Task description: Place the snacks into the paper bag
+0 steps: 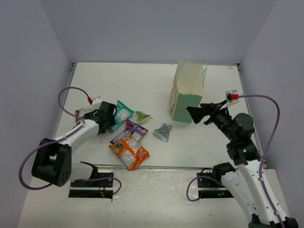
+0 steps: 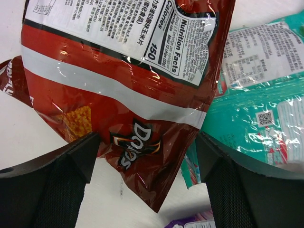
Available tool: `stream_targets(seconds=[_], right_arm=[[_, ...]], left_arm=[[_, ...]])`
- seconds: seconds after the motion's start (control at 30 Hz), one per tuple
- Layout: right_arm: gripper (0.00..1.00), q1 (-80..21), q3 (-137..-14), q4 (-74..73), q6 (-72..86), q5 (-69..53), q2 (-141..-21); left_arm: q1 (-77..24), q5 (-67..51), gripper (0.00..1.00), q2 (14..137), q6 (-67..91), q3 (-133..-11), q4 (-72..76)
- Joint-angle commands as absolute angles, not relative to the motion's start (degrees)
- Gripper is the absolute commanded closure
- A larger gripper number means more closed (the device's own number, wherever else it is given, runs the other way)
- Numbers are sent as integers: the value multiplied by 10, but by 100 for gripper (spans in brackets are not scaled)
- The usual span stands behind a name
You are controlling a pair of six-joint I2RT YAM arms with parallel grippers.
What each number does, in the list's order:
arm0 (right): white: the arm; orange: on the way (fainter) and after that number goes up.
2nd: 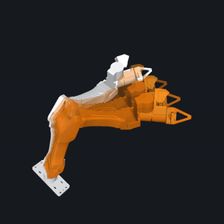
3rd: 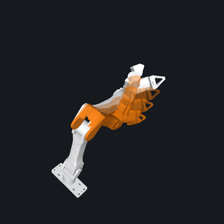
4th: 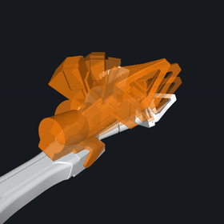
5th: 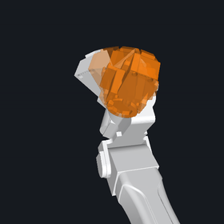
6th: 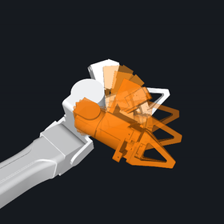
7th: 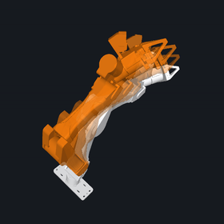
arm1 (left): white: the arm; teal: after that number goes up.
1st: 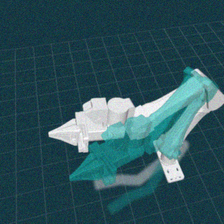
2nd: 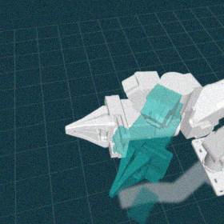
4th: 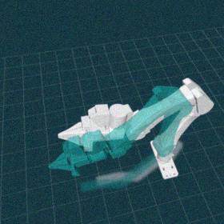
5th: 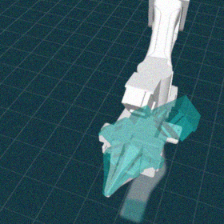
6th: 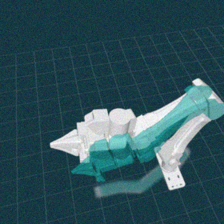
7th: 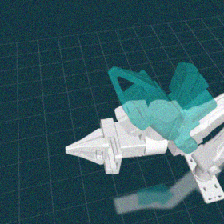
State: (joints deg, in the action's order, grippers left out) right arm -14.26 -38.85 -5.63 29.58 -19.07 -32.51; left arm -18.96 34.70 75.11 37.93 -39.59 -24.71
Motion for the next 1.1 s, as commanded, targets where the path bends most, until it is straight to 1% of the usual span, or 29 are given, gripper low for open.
stream_targets(seconds=[0.0,0.23,0.27,0.3,0.33,0.37,0.43,0.47,0.5,0.57,0.6,0.63,0.73,0.83,0.9,0.93,0.97,1.07], right_arm=[[1,-145,-403,-54,293,-201,-330],[1,-145,-406,-55,294,-203,-335],[1,-145,-406,-55,294,-203,-335],[1,-145,-406,-55,294,-204,-335],[1,-145,-406,-55,294,-204,-335],[1,-146,-406,-55,294,-203,-335],[1,-146,-406,-56,295,-204,-335],[1,-146,-407,-56,295,-204,-335],[1,-146,-408,-57,296,-204,-335],[1,-145,-409,-59,295,-204,-334],[1,-145,-409,-58,295,-202,-331],[1,-146,-409,-56,296,-202,-329],[1,-145,-403,-51,295,-200,-324],[1,-145,-402,-49,296,-204,-327],[1,-146,-402,-49,297,-204,-330],[1,-146,-401,-48,297,-203,-330],[1,-145,-401,-48,297,-202,-330],[1,-146,-399,-47,298,-200,-329]], left_arm=[[-174,377,12,761,401,-391,-204],[-172,385,13,767,401,-393,-200],[-172,386,16,768,400,-392,-198],[-172,384,21,770,400,-392,-196],[-172,381,30,770,397,-392,-193],[-172,379,34,772,396,-392,-191],[-172,366,40,773,395,-393,-190],[-172,360,40,774,393,-393,-190],[-172,340,40,773,392,-394,-193],[-172,310,35,772,388,-394,-194],[-172,285,30,765,387,-393,-199],[-172,276,19,761,388,-392,-201],[-172,265,8,750,387,-395,-217],[-172,269,6,749,375,-405,-231],[-172,259,7,752,370,-410,-236],[-172,252,13,756,363,-413,-237],[-171,246,16,759,361,-415,-237],[-172,236,48,773,359,-416,-234]])
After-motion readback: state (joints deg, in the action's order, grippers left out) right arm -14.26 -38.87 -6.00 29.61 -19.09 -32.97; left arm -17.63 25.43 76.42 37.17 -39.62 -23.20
